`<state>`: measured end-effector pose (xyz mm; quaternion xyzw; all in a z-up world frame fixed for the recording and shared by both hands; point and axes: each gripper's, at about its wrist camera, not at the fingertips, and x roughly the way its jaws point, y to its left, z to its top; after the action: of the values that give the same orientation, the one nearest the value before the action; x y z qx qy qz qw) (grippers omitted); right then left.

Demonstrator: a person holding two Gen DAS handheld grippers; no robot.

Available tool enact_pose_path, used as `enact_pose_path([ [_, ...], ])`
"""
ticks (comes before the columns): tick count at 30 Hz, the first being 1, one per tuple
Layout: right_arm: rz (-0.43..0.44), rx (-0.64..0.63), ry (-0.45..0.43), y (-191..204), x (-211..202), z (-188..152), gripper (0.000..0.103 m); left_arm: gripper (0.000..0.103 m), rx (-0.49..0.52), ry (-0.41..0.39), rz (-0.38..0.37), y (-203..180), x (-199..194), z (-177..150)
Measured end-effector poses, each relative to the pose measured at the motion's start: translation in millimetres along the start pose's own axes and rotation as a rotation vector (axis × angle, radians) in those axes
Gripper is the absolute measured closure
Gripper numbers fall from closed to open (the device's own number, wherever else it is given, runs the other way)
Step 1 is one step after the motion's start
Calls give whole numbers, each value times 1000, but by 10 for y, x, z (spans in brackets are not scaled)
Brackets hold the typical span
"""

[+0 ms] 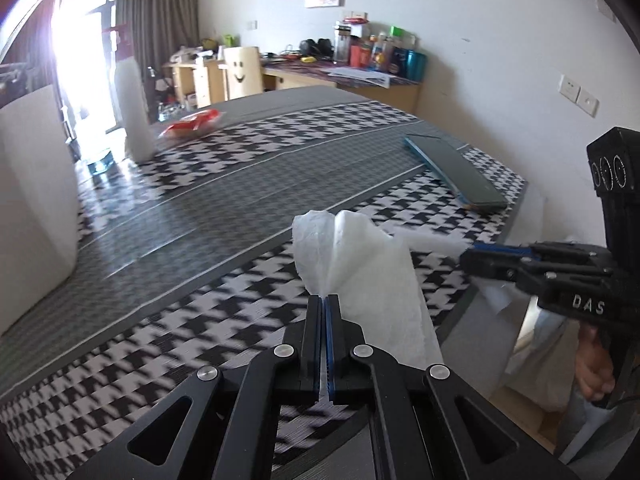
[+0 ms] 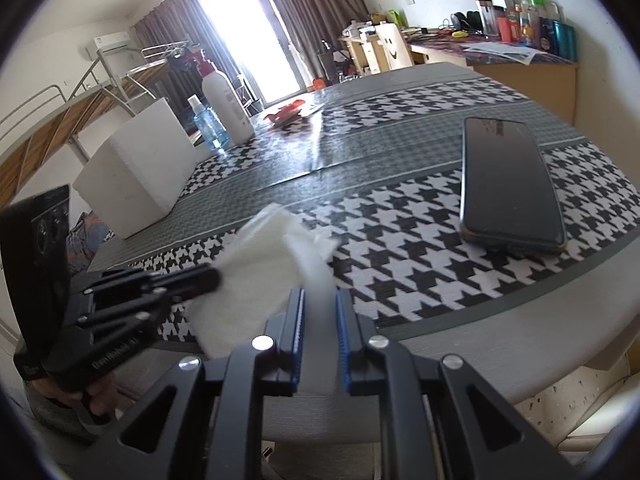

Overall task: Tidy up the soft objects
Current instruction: 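Pull a white tissue strip up with the right tool while the left tool pinches the tissue pile, then close the left tool on the white tissue and clear plastic bag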

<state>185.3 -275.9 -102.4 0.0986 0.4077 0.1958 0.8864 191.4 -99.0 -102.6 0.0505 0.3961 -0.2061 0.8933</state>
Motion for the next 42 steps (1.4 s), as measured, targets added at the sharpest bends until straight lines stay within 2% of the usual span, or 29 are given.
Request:
enact_pose_path([
  [3, -42, -12, -1, 9, 22, 3, 85, 102, -15, 7, 33, 90, -31, -45],
  [7, -77, -24, 5, 31, 53, -3, 83, 101, -8, 6, 20, 106, -63, -79],
  [8, -79, -29, 11, 48, 63, -8, 79, 99, -4, 8, 18, 93, -69, -77],
  [10, -88, -42, 14, 82, 70, -12, 78, 90, 1, 0, 15, 72, -91, -75],
  [11, -98, -50, 14, 99, 72, -9, 77, 73, 10, 1, 19, 48, -94, -70],
  [12, -103, -59, 16, 108, 70, -11, 76, 44, 15, 2, 23, 26, -97, -65],
  [14, -104, -66, 16, 120, 67, -12, 76, 23, 11, -31, 28, 6, -140, -58],
  [22, -99, -62, 16, 104, 79, -13, 75, 23, 38, -13, 25, -169, -38, 45],
  [27, -113, -71, 4, 108, 47, -39, 61, 23, 36, 19, 74, -226, 82, 79],
  [30, -111, -70, 0, 98, 31, -42, 61, 23, 38, 35, 117, -223, 126, 68],
  [36, -96, -74, -3, 107, 25, -57, 57, 23, 24, 67, 118, -224, 176, 46],
  [37, -95, -75, -4, 108, 25, -56, 57, 25, 15, 72, 108, -222, 187, 42],
  [40, -95, -79, -4, 113, 15, -64, 57, 38, 8, 66, 87, -224, 190, 30],
  [42, -103, -83, -4, 120, 14, -69, 57, 52, 10, 63, 77, -237, 182, 29],
])
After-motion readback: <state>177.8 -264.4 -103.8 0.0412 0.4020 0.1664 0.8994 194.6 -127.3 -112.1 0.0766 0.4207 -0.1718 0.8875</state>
